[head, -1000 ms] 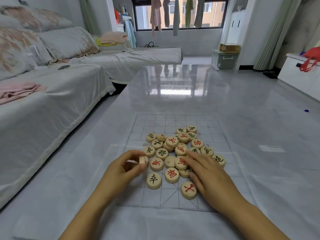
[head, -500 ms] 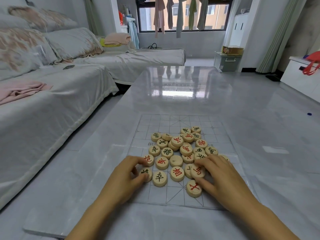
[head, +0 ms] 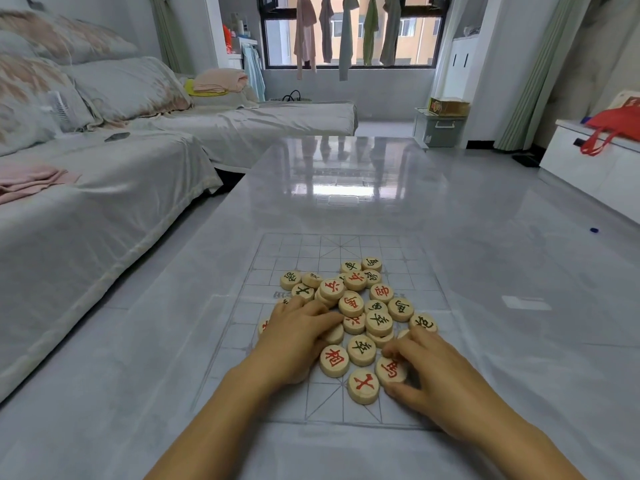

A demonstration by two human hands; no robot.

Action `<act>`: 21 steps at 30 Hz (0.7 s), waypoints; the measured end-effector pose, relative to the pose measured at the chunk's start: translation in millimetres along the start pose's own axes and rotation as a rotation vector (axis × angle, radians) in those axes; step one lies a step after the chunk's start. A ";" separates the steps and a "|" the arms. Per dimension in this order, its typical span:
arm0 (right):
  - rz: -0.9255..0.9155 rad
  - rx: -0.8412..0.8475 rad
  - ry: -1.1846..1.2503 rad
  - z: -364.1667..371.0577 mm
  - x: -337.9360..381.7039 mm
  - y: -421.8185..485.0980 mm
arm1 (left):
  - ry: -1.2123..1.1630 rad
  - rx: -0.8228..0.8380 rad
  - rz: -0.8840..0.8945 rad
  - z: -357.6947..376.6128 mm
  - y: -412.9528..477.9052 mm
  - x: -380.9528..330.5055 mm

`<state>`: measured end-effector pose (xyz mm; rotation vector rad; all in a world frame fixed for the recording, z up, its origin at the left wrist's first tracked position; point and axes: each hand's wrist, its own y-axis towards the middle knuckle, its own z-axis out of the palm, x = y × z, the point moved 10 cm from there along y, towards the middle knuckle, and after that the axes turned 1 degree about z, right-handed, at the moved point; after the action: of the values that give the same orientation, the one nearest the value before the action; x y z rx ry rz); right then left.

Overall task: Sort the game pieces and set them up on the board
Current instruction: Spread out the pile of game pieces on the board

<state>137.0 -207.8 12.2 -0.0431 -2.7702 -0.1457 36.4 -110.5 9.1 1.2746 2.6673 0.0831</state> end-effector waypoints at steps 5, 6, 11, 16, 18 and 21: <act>0.060 -0.072 0.128 -10.7 -12.5 2.9 | -0.453 -0.133 -0.119 -20.4 -14.9 21.7; 0.077 -0.123 0.132 -16.4 -16.4 3.2 | -0.610 -0.153 -0.179 -22.6 -21.5 31.6; 0.201 -0.258 0.062 -33.2 -43.7 5.8 | -1.115 -0.181 -0.297 -23.5 -55.8 64.3; 0.274 -0.147 0.049 -26.2 -57.2 5.8 | -0.831 -0.178 -0.434 -24.9 -81.3 89.7; 0.272 -0.109 0.054 -23.3 -55.5 6.1 | -0.737 -0.153 -0.466 -22.3 -88.1 95.2; 0.260 -0.075 0.077 -18.5 -51.5 7.4 | -0.656 -0.085 -0.459 -16.0 -94.4 94.6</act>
<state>192.0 -203.0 11.5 -0.4057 -2.6519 -0.1787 -97.0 -96.1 -0.7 0.5055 2.2601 -0.2399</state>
